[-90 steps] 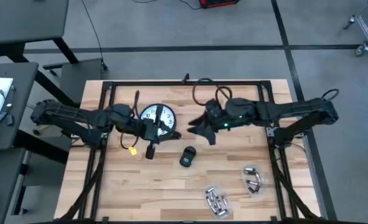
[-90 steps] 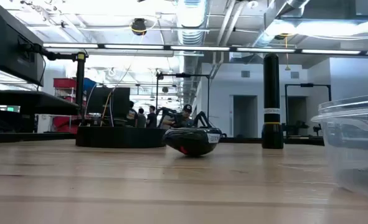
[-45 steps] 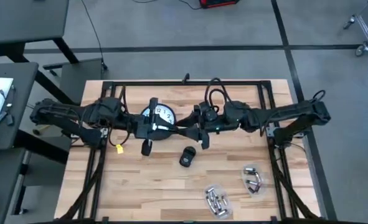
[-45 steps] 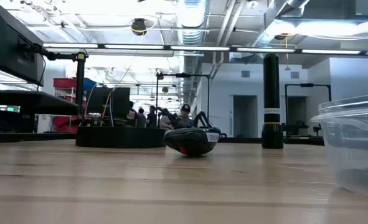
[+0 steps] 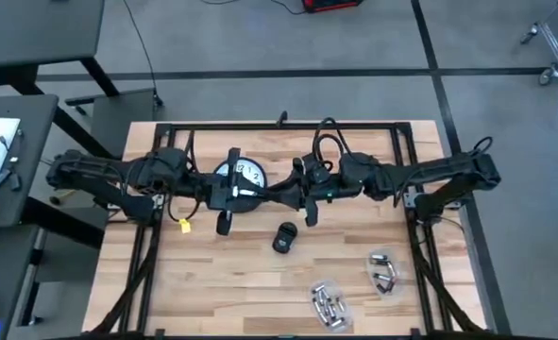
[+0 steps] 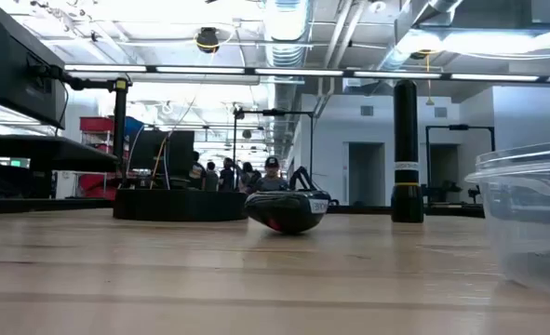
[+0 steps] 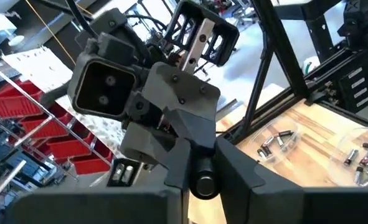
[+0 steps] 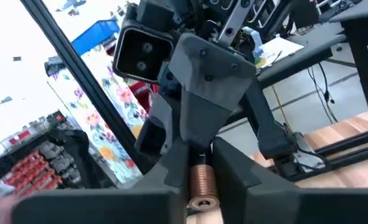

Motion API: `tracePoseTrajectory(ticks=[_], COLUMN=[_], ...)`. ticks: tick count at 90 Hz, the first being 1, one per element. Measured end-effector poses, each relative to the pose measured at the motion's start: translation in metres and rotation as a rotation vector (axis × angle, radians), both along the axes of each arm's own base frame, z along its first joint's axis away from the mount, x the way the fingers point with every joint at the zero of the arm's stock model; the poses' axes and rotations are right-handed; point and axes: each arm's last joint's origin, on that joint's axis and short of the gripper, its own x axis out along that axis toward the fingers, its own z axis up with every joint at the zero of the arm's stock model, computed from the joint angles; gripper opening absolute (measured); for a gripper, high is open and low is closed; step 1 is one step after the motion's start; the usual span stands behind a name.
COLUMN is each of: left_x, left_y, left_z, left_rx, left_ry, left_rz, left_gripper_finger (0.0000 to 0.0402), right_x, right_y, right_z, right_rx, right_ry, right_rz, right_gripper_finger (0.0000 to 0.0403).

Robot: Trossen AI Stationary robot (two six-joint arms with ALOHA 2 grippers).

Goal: Insert battery
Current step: Insert the brown battery into the black computer mouse battery compartment

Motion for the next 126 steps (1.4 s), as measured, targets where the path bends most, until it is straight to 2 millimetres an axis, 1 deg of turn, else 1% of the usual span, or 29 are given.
tracePoseTrajectory(ticks=[10, 22, 29, 40, 50, 54, 61, 69, 80, 94, 105, 113, 118, 126], left_x=[0.0, 0.0, 0.0, -0.005, -0.01, -0.011, -0.01, -0.008, 0.0, 0.013, 0.023, 0.033, 0.038, 0.046], left_y=[0.001, 0.001, 0.001, 0.002, 0.004, 0.005, 0.005, 0.007, 0.013, 0.022, 0.024, 0.023, 0.022, 0.021], left_z=[-0.002, -0.004, -0.008, -0.02, -0.034, -0.043, -0.059, -0.082, -0.123, -0.175, -0.211, -0.231, -0.241, -0.254], left_rx=[-0.014, -0.008, -0.02, -0.135, -0.238, -0.268, -0.328, -0.4, -0.491, -0.609, -0.65, -0.654, -0.658, -0.671], left_ry=[0.02, 0.038, 0.08, 0.218, 0.384, 0.465, 0.545, 0.611, 0.649, 0.651, 0.719, 0.775, 0.798, 0.815], left_rz=[0.021, 0.034, 0.035, 0.051, 0.093, 0.114, 0.136, 0.136, 0.124, 0.102, 0.111, 0.124, 0.108, 0.083], left_gripper_finger=[0.0068, 0.0072, 0.0073, 0.0074, 0.0077, 0.0078, 0.0082, 0.0084, 0.0084, 0.0084, 0.0084, 0.0084, 0.0084, 0.0084], right_x=[0.0, 0.0, 0.0, -0.007, -0.017, -0.021, -0.026, -0.028, -0.02, -0.001, 0.012, 0.016, 0.017, 0.018], right_y=[0.0, 0.001, 0.001, 0.001, 0.015, 0.021, 0.032, 0.044, 0.052, 0.054, 0.05, 0.046, 0.045, 0.041], right_z=[-0.002, -0.003, -0.006, -0.016, -0.031, -0.039, -0.056, -0.085, -0.124, -0.166, -0.183, -0.195, -0.2, -0.201], right_rx=[-0.002, -0.009, -0.025, -0.057, -0.066, -0.075, -0.094, -0.138, -0.184, -0.224, -0.201, -0.195, -0.19, -0.185], right_ry=[0.017, 0.029, 0.065, 0.239, 0.45, 0.54, 0.689, 0.827, 0.927, 1.02, 1.012, 1.044, 1.06, 1.065], right_rz=[-0.001, -0.004, -0.004, -0.004, 0.015, 0.007, -0.026, -0.097, -0.15, -0.183, -0.219, -0.25, -0.264, -0.274], right_gripper_finger=[0.003, 0.003, 0.003, 0.003, 0.003, 0.003, 0.003, 0.003, 0.003, 0.003, 0.003, 0.003, 0.003, 0.003])
